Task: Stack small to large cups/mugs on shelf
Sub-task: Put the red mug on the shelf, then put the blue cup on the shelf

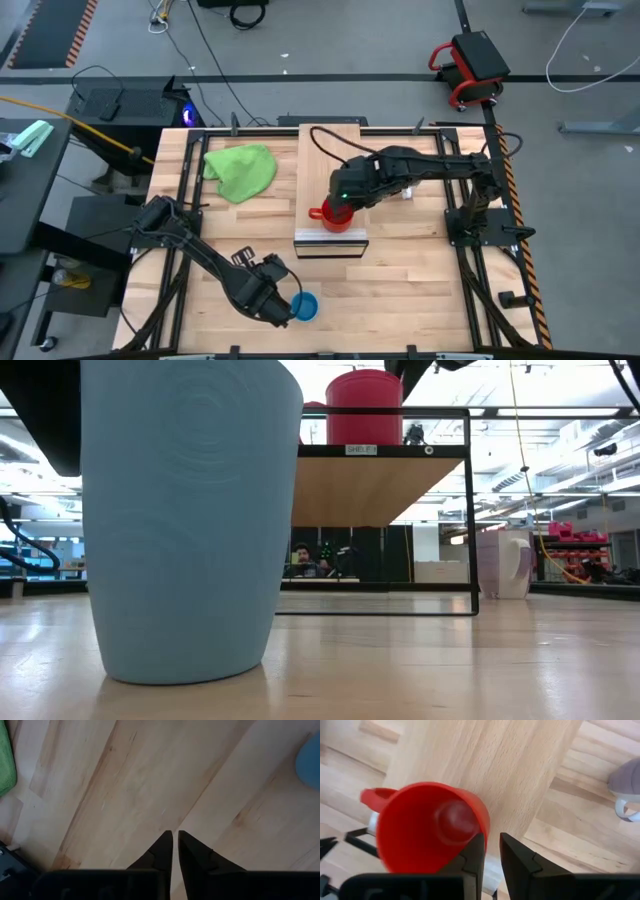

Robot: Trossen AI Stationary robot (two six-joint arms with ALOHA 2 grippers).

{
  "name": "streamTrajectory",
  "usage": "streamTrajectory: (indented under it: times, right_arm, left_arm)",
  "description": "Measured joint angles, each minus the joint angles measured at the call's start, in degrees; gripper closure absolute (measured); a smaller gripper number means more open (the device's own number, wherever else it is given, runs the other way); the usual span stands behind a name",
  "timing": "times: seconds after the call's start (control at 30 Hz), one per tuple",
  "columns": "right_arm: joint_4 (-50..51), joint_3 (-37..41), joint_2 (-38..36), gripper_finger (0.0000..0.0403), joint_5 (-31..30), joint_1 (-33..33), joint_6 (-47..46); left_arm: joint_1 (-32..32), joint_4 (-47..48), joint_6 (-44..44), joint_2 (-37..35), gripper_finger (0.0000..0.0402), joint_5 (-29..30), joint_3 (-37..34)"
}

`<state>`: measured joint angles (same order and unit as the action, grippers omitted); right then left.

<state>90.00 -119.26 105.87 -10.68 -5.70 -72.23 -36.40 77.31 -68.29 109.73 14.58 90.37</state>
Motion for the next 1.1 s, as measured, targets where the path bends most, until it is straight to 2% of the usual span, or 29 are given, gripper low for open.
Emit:
streamTrajectory:
  times: [0.27, 0.47, 0.77, 0.97, 1.1]
  right_arm:
    - [0.02, 0.02, -5.16, 0.0335, -0.11, -2.90, 0.31]
    - [0.04, 0.02, -10.26, 0.0336, -3.58, -10.29, 1.65]
    - [0.02, 0.04, -14.23, 0.0337, -14.99, -27.31, -1.14]
    - [-0.05, 1.39, -14.30, 0.0337, -16.65, -34.95, -3.58]
    - [-0.09, 7.87, -16.01, 0.0337, -16.62, -38.33, -5.07]
  left_arm:
    - [0.50, 0.40, 0.39, 0.00, 0.0367, -0.12, 0.00]
    - [1.23, -0.35, 1.63, -0.54, 0.0360, -3.45, -0.07]
    - [6.68, -8.52, 4.74, -3.92, 0.0333, -8.65, -0.04]
    - [9.05, -20.23, 5.12, -4.59, 0.0307, -14.53, -0.04]
    - [9.87, -26.28, 4.46, -3.17, 0.0298, -16.40, 0.00]
